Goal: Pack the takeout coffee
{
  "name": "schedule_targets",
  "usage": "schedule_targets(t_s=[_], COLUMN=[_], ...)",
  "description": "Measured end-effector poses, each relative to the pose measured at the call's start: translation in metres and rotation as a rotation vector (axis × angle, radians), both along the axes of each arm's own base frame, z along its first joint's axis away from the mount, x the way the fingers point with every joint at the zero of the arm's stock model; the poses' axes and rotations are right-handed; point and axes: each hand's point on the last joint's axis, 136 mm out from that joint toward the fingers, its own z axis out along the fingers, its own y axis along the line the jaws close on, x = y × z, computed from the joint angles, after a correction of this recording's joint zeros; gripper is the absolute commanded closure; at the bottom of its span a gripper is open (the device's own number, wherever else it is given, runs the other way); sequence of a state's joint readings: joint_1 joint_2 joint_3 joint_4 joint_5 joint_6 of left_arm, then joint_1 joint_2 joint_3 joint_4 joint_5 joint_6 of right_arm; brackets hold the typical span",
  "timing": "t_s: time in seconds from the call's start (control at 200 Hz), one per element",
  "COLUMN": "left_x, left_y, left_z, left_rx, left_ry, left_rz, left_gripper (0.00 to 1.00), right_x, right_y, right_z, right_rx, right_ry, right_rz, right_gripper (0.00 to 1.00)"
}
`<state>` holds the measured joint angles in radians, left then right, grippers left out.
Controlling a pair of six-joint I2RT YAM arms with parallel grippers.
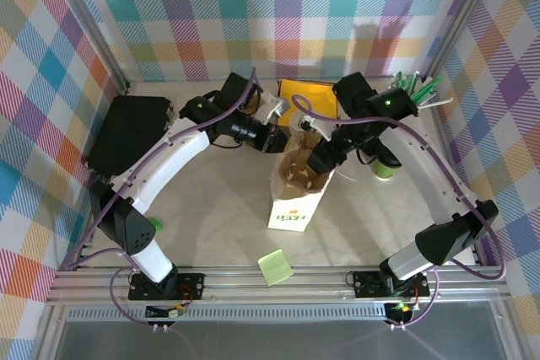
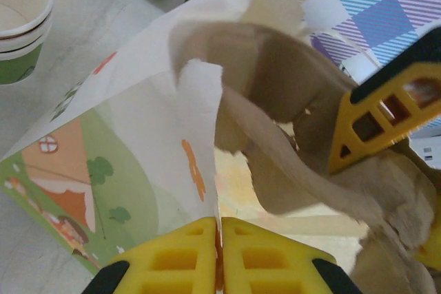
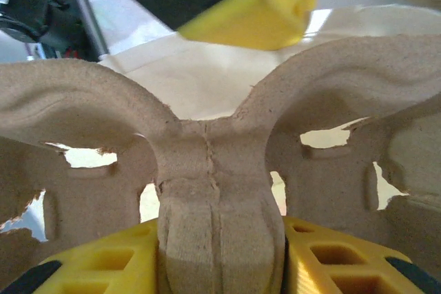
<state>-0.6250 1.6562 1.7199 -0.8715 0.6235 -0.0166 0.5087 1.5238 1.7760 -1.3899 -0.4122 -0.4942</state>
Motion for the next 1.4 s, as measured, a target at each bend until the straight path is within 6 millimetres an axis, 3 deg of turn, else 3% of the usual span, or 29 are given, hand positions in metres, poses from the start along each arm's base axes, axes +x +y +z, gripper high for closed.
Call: schedule_targets(t_s=[0.265, 0.545, 0.73, 1.11, 1.4], left_x=[-0.006, -0.002, 0.008, 0.007, -0.007], left_y=[0.002, 0.003, 0.010, 0.030, 0.031], left_z=[-0.004, -0.001, 0.002, 0.026, 0.011], left_rx=[0.011, 0.022, 0.043, 0.046, 0.046], left_ry=[0.012, 0.011, -0.001, -0.063, 0.011], left_rz=[-0.029, -0.004, 0.066, 0.171, 0.151], left_gripper=[0.90, 0.57, 0.48, 0.42, 0.41], right_x=[0.019, 0.023, 0.021, 0.014, 0.011], right_y=[-0.003, -0.001, -0.002, 0.005, 0.021], right_z=[-0.004, -0.017, -0.026, -0.028, -0.029], right_rx=[-0.040, -0.041, -0.047, -0.047, -0.045], right_ry=[-0.099, -0.106, -0.095, -0.110, -0.111], right_rz=[-0.010, 0.009, 0.020, 0.075, 0.121], right_gripper=[0.58, 0.59, 0.59, 0.59, 0.59])
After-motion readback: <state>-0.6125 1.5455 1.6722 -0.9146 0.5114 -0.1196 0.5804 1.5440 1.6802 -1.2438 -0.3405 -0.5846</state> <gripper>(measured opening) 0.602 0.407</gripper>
